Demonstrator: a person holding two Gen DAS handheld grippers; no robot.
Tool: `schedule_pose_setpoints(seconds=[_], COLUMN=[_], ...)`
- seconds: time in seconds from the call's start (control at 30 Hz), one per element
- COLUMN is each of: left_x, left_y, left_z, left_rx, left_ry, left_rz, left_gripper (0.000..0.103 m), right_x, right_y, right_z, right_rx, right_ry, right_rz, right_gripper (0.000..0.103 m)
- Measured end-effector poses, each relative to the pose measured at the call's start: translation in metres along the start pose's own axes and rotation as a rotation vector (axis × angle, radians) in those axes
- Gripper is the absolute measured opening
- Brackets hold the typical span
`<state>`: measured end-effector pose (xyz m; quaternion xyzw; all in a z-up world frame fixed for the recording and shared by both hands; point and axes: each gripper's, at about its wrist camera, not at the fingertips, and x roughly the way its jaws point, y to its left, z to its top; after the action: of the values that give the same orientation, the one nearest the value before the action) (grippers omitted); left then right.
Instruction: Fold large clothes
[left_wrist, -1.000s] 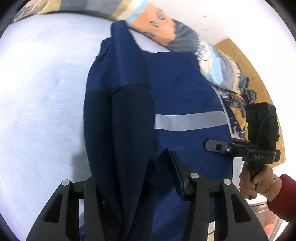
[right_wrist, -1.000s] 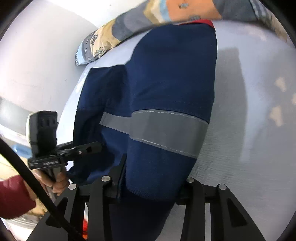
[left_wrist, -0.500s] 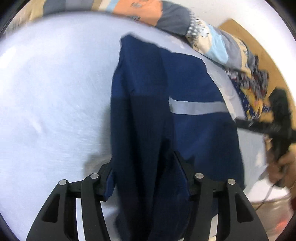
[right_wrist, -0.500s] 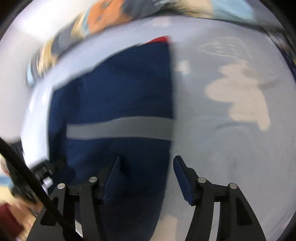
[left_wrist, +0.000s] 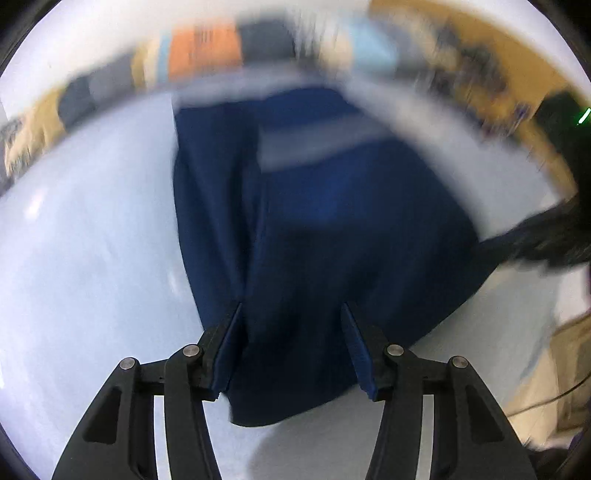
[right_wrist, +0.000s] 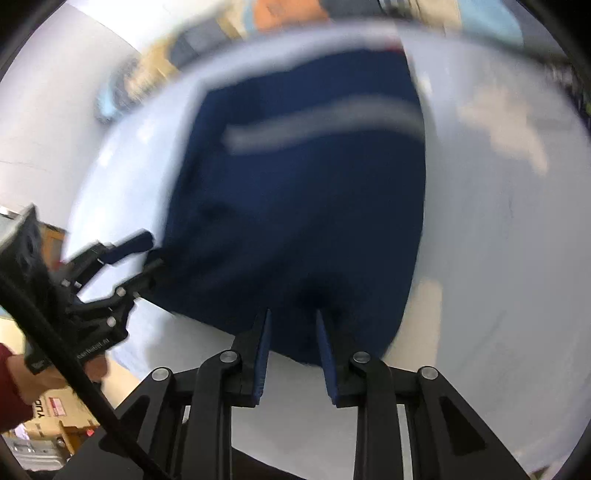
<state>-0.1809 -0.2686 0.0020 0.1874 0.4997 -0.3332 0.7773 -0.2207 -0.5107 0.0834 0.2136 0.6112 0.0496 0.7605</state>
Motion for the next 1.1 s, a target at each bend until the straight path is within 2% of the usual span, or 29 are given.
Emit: schedule_pose_setpoints(seconds=[0.03, 0.07, 0.13, 0.17, 0.23, 0.3, 0.33, 0.37, 0.43, 0.5, 0.6, 0.63, 0.67, 0.73, 0.8, 0.87, 0.9, 1.03, 1.1], left_x=[0.009, 0.008, -0.004, -0.016, -0.041, -0.057, -0.061, -0.061, -0.053, -0.037, 0.009, 0.037, 0.057, 0.070, 0.062, 0.037, 0.026, -0.012, -0.021], left_y=[0.004, 0.003, 0.003, 0.007, 0.018, 0.026, 0.029, 0.032, 0.039, 0.044, 0.056, 0.059, 0.058, 0.060, 0.059, 0.052, 0.050, 0.024, 0.006], left_z=[-0.010, -0.011, -0.004, 0.001, 0.013, 0.031, 0.047, 0.061, 0.096, 0.127, 0.167, 0.178, 0.184, 0.185, 0.186, 0.176, 0.170, 0.137, 0.120], left_rx=[0.007, 0.025, 0.050, 0.037, -0.002, -0.014, -0.012, -0.012, -0.017, -0.016, -0.031, -0.037, -0.026, -0.023, -0.032, -0.062, -0.086, -0.187, -0.206], left_ry=[-0.008, -0.023, -0.025, -0.048, -0.109, -0.170, -0.201, -0.221, -0.267, -0.286, -0.246, -0.175, -0.114, -0.089, -0.086, -0.149, -0.176, -0.182, -0.162], left_rz=[0.002, 0.008, -0.002, -0.024, -0.053, -0.037, -0.027, -0.019, 0.018, 0.052, 0.079, 0.096, 0.120, 0.115, 0.114, 0.111, 0.104, 0.091, 0.098], left_gripper=[0.054, 0.054, 0.048, 0.045, 0.045, 0.049, 0.058, 0.068, 0.070, 0.072, 0.073, 0.074, 0.080, 0.086, 0.086, 0.086, 0.086, 0.087, 0.090], right_x=[0.014, 0.032, 0.035, 0.023, -0.010, -0.037, -0.052, -0.058, -0.061, -0.053, -0.030, -0.015, 0.007, 0.051, 0.049, 0.030, 0.015, -0.028, -0.036], right_y=[-0.007, -0.018, -0.021, -0.011, 0.004, 0.005, 0.002, -0.001, -0.009, -0.016, -0.030, -0.037, -0.047, -0.067, -0.069, -0.056, -0.047, -0.014, 0.004], right_z=[-0.002, -0.003, 0.001, 0.006, 0.017, 0.031, 0.046, 0.057, 0.093, 0.137, 0.189, 0.204, 0.217, 0.230, 0.231, 0.225, 0.215, 0.163, 0.127], right_rx=[0.022, 0.079, 0.116, 0.061, -0.018, -0.024, -0.023, -0.024, -0.036, -0.045, -0.011, 0.012, 0.039, 0.109, 0.131, 0.086, 0.051, -0.023, -0.023], right_ry=[0.028, 0.088, 0.112, 0.078, 0.003, -0.074, -0.131, -0.159, -0.212, -0.256, -0.279, -0.270, -0.224, -0.087, -0.099, -0.125, -0.154, -0.222, -0.221], right_rz=[0.017, 0.047, 0.065, 0.060, 0.095, 0.124, 0.123, 0.101, 0.037, -0.062, -0.106, -0.126, -0.106, -0.085, -0.078, -0.100, -0.095, -0.130, -0.155], right_gripper=[0.000, 0.000, 0.000, 0.000, 0.001, 0.004, 0.006, 0.006, 0.010, 0.013, 0.024, 0.025, 0.027, 0.027, 0.028, 0.028, 0.032, 0.062, 0.063])
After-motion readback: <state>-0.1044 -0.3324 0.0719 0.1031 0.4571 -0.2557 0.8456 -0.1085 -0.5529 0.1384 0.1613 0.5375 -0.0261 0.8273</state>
